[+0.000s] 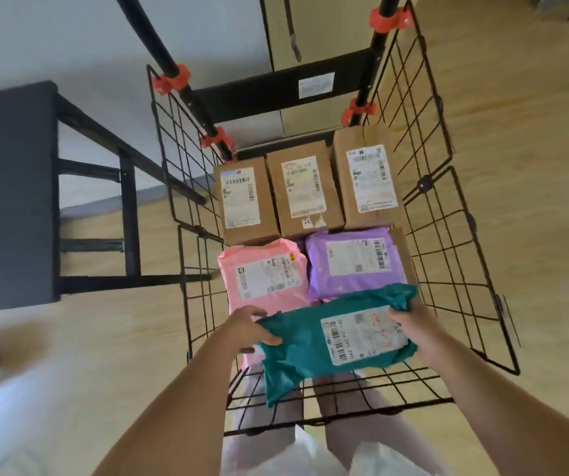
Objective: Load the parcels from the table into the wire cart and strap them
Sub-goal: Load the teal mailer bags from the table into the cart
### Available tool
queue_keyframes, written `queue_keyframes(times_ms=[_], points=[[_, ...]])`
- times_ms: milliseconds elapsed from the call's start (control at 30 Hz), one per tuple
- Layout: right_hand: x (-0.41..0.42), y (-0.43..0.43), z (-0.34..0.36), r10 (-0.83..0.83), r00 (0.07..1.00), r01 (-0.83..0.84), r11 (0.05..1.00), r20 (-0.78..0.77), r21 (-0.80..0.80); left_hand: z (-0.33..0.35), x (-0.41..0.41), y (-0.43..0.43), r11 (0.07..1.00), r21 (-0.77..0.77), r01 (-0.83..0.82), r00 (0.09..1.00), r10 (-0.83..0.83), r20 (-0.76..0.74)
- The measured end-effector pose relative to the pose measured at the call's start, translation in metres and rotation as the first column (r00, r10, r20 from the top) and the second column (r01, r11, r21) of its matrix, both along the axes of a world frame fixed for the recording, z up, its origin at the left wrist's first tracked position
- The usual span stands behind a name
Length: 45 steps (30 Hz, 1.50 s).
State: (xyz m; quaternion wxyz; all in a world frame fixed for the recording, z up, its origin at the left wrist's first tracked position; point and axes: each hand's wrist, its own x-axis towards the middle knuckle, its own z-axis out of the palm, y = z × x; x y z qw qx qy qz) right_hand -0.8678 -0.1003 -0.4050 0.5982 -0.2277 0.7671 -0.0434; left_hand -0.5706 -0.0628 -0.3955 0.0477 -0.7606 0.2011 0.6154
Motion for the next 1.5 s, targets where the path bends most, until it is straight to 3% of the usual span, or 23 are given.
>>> queue_keyframes(times_ms=[33,100,267,433,500,533,600,667,733,767,867,933,1267,1500], points=[[0.0,0.0,-0.003,0.023,1.0,-0.023,1.0,0.003,0.009,-0.005,-0.004,0.006,0.993,-0.023,-0.113,0.993,0.113,0.024],[0.001,-0.001,-0.01,0.047,0.999,-0.047,0.999,0.003,0.004,-0.018,-0.013,0.014,0.978,-0.097,-0.184,0.967,0.198,0.161],[0.002,0.006,-0.034,0.242,0.958,-0.244,0.97,-0.153,0.003,-0.042,-0.02,0.033,0.96,-0.19,-0.204,0.895,0.262,0.362],[0.006,0.009,-0.047,0.442,0.845,-0.435,0.895,-0.3,0.095,-0.046,-0.026,0.038,0.964,-0.202,-0.176,0.837,0.254,0.485],[0.009,0.01,-0.045,0.474,0.801,-0.486,0.871,-0.367,0.064,-0.041,-0.03,0.039,0.975,-0.22,-0.035,0.822,0.153,0.549],[0.01,0.011,-0.043,0.456,0.789,-0.492,0.87,-0.412,0.02,-0.037,-0.033,0.04,0.966,-0.23,0.12,0.793,0.046,0.608],[0.013,0.013,-0.032,0.404,0.74,-0.539,0.835,-0.538,-0.114,-0.029,-0.04,0.042,0.817,-0.271,0.508,0.669,-0.177,0.722],[0.018,0.013,-0.021,0.416,0.593,-0.735,0.629,-0.689,-0.253,-0.025,-0.049,0.042,0.616,-0.357,0.703,0.625,-0.295,0.722],[0.028,0.01,-0.013,0.514,0.401,-0.912,0.302,-0.759,-0.278,-0.026,-0.058,0.04,0.588,-0.414,0.695,0.697,-0.41,0.588],[0.035,0.01,-0.01,0.616,0.33,-0.943,0.177,-0.716,-0.282,-0.028,-0.063,0.04,0.599,-0.41,0.688,0.717,-0.476,0.51],[0.058,0.015,-0.013,0.908,0.081,-0.983,0.006,-0.411,-0.181,-0.04,-0.072,0.041,0.547,-0.325,0.771,0.636,-0.636,0.437],[0.068,0.018,-0.021,0.944,-0.056,-0.994,-0.082,-0.325,-0.066,-0.046,-0.073,0.042,0.526,-0.278,0.803,0.593,-0.669,0.448],[0.076,0.022,-0.044,0.942,-0.059,-0.998,-0.049,-0.33,0.039,-0.059,-0.077,0.038,0.519,-0.228,0.824,0.561,-0.692,0.454],[0.076,0.004,-0.019,0.929,-0.073,-0.997,-0.075,-0.364,0.009,-0.031,-0.076,0.028,0.532,-0.168,0.83,0.545,-0.707,0.451]])
